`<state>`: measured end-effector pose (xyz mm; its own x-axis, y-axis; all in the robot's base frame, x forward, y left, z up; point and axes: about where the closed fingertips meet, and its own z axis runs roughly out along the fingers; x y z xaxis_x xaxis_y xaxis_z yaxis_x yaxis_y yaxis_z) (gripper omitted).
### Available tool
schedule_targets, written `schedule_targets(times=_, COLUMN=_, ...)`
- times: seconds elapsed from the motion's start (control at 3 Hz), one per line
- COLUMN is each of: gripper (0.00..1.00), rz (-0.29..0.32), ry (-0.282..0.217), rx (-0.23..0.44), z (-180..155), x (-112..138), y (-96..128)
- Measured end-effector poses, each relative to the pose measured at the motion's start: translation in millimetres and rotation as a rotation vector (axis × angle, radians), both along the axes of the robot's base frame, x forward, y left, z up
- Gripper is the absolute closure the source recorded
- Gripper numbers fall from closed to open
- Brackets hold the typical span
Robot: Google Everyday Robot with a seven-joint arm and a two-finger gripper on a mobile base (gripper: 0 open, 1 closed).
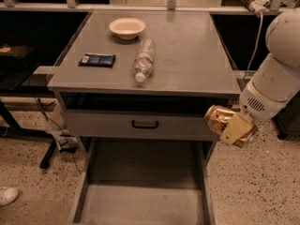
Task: Place orange can into middle drawer
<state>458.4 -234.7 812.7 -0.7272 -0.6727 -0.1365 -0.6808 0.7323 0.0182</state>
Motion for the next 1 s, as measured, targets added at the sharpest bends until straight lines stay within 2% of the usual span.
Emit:
schedule_targets(times=0.33, gripper=1.00, rz=0.016, ry=0.023, rx=0.002, z=-13, x=-15, y=8)
schedule_targets(times=0.67, gripper=1.00, rz=0.056, ry=0.066, rx=0.036, z=-42, x=-49, y=38)
schedule_targets(times=1.0, gripper=1.00, rz=0.115, ry=0.158, rx=0.064, z=-90, x=-85, y=74)
